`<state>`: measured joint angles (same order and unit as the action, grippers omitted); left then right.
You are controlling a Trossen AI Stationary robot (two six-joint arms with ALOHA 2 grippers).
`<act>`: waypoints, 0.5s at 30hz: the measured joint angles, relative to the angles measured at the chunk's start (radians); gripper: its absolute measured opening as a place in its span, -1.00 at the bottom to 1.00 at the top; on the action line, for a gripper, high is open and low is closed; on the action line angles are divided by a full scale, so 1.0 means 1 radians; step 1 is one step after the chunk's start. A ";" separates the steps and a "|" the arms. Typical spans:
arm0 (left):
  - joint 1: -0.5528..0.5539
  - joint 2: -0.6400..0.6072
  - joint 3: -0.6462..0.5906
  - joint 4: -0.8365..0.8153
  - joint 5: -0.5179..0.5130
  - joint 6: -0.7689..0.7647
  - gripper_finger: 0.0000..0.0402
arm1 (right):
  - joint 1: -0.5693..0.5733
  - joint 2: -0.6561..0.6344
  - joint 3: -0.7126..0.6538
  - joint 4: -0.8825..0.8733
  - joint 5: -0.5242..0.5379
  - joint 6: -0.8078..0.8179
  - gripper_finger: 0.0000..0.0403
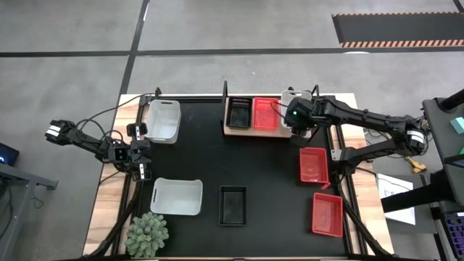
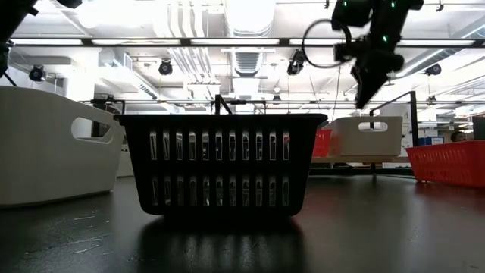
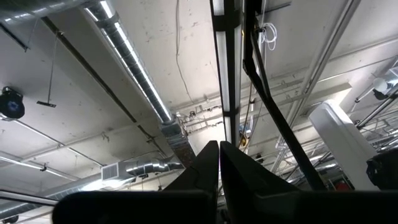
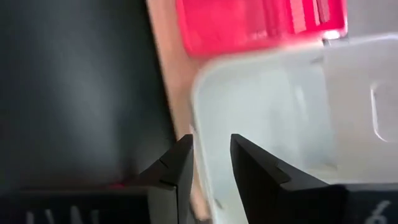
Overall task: Stack baskets on shelf by color
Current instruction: Put the middle right white bin on the shelf, then stack the black bin into the top of the black bins on the shelf
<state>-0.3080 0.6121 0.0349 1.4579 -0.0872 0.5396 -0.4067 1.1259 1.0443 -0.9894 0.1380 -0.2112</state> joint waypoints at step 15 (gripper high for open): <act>0.000 0.005 0.000 0.000 0.000 0.018 -1.00 | 0.352 0.004 0.038 0.157 -0.060 0.310 -0.70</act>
<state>-0.3079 0.6167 0.0349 1.4576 -0.0872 0.5571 -0.0550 1.1298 1.0823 -0.8323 0.0783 0.0985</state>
